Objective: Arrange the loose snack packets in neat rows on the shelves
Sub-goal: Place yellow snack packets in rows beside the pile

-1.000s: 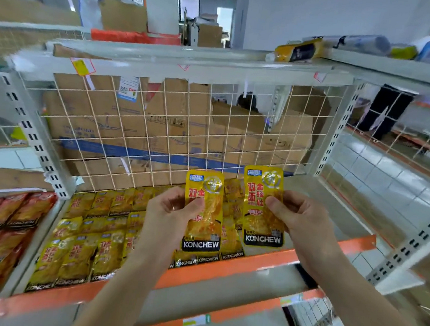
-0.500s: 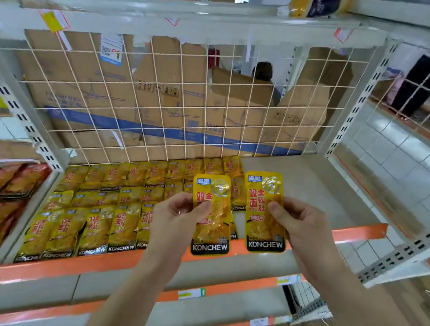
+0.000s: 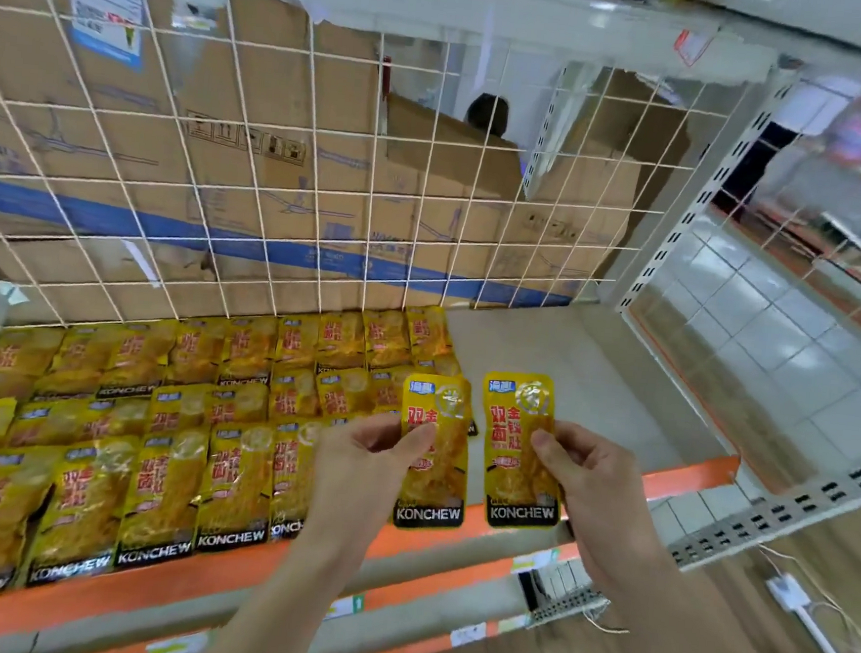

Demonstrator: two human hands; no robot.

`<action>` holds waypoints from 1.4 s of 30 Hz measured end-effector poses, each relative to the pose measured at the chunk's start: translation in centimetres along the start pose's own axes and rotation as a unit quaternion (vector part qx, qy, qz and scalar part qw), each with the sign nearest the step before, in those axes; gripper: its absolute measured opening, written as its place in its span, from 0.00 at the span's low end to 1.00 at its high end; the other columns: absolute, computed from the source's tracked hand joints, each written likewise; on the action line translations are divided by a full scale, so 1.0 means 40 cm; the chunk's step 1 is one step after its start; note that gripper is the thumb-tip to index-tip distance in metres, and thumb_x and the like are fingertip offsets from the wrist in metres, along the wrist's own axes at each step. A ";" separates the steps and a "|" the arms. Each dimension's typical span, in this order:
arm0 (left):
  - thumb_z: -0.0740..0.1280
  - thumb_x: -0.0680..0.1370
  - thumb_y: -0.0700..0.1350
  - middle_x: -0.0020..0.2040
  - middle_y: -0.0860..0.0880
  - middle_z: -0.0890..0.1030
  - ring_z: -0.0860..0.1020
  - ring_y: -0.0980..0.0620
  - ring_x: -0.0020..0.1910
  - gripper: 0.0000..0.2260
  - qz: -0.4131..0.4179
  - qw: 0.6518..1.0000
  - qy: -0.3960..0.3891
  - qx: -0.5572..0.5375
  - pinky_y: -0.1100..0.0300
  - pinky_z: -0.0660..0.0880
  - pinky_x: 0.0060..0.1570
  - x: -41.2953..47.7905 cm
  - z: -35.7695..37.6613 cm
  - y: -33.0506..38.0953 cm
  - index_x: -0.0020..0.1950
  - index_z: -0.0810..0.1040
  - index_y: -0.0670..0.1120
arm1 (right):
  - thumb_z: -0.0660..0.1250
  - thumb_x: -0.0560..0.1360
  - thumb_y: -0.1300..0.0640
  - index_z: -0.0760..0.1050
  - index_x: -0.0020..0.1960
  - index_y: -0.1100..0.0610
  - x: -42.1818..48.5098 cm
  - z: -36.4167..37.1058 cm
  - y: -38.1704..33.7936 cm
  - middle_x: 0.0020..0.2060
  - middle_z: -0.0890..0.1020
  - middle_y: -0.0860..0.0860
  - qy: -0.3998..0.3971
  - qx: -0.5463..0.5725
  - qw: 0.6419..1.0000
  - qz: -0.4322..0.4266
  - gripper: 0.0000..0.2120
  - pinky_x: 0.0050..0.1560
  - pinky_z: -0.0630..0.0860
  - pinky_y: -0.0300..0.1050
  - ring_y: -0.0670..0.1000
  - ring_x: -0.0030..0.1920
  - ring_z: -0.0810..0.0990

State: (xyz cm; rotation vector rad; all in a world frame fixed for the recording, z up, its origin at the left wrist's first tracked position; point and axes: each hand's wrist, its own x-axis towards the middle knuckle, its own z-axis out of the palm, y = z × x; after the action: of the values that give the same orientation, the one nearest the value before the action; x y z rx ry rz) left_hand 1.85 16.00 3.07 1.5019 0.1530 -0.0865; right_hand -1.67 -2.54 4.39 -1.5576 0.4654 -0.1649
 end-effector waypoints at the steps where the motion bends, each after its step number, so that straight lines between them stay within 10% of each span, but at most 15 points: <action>1: 0.76 0.74 0.40 0.33 0.46 0.83 0.76 0.57 0.32 0.10 0.001 1.000 -0.001 0.005 0.69 0.72 0.37 0.012 0.006 -0.012 0.33 0.84 0.47 | 0.68 0.78 0.63 0.84 0.47 0.58 0.008 0.001 0.006 0.39 0.87 0.55 0.006 -0.006 1.000 0.000 0.06 0.51 0.81 0.54 0.51 0.38 0.84; 9: 0.73 0.76 0.44 0.24 0.55 0.68 0.64 0.56 0.27 0.18 0.027 0.993 0.000 0.116 0.63 0.60 0.31 0.055 0.053 -0.084 0.27 0.75 0.52 | 0.68 0.78 0.62 0.84 0.46 0.55 0.063 -0.019 0.031 0.37 0.86 0.54 0.031 -0.051 0.998 0.003 0.07 0.51 0.80 0.54 0.51 0.37 0.83; 11: 0.74 0.76 0.46 0.29 0.52 0.73 0.69 0.53 0.30 0.08 0.062 0.987 0.020 0.148 0.64 0.64 0.31 0.059 0.068 -0.098 0.41 0.80 0.57 | 0.68 0.78 0.62 0.84 0.47 0.55 0.080 -0.024 0.036 0.38 0.87 0.54 0.030 -0.048 0.998 0.007 0.07 0.49 0.80 0.51 0.50 0.38 0.83; 13: 0.75 0.75 0.47 0.37 0.53 0.77 0.75 0.58 0.38 0.19 0.055 0.982 0.045 0.172 0.72 0.69 0.37 0.058 0.086 -0.109 0.64 0.77 0.57 | 0.68 0.79 0.62 0.84 0.47 0.55 0.098 -0.033 0.045 0.39 0.87 0.54 0.025 -0.042 0.999 0.019 0.07 0.48 0.81 0.49 0.50 0.39 0.84; 16: 0.75 0.76 0.47 0.38 0.56 0.77 0.75 0.63 0.42 0.27 0.085 0.977 0.040 0.190 0.73 0.70 0.40 0.061 0.110 -0.123 0.73 0.71 0.55 | 0.67 0.78 0.63 0.84 0.47 0.57 0.133 -0.044 0.057 0.37 0.87 0.53 0.011 -0.033 0.999 0.032 0.07 0.42 0.81 0.43 0.49 0.37 0.84; 22: 0.73 0.77 0.50 0.36 0.54 0.76 0.75 0.50 0.38 0.23 0.097 0.955 0.058 0.274 0.46 0.77 0.47 0.082 0.160 -0.166 0.71 0.73 0.54 | 0.67 0.78 0.65 0.83 0.48 0.60 0.216 -0.054 0.066 0.35 0.86 0.50 -0.035 -0.018 0.998 0.051 0.06 0.35 0.78 0.35 0.45 0.33 0.83; 27: 0.74 0.76 0.47 0.42 0.51 0.84 0.73 0.55 0.28 0.19 0.165 0.912 0.069 0.370 0.50 0.78 0.50 0.098 0.174 -0.212 0.66 0.79 0.49 | 0.68 0.78 0.65 0.83 0.45 0.58 0.270 -0.054 0.071 0.32 0.85 0.48 -0.084 -0.016 0.994 0.068 0.07 0.33 0.76 0.35 0.43 0.31 0.80; 33: 0.76 0.74 0.48 0.50 0.46 0.79 0.78 0.45 0.50 0.10 0.266 0.811 0.148 0.499 0.52 0.78 0.44 0.097 0.182 -0.250 0.54 0.84 0.47 | 0.67 0.78 0.66 0.82 0.44 0.59 0.334 -0.050 0.086 0.33 0.85 0.49 -0.114 0.000 0.991 0.067 0.08 0.34 0.78 0.36 0.44 0.31 0.81; 42: 0.69 0.73 0.54 0.64 0.48 0.77 0.76 0.44 0.61 0.15 0.254 0.782 0.129 0.555 0.49 0.70 0.58 0.094 0.201 -0.243 0.57 0.83 0.50 | 0.67 0.79 0.64 0.79 0.53 0.53 0.471 -0.007 0.077 0.36 0.86 0.51 -0.132 0.008 0.991 0.030 0.08 0.37 0.82 0.47 0.49 0.35 0.84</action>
State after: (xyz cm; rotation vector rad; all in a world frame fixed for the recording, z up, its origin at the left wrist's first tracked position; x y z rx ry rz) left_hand 4.48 7.47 -6.59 2.6925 -0.1304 0.5714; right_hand 14.63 -10.07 -2.04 -1.5211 0.3000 0.0843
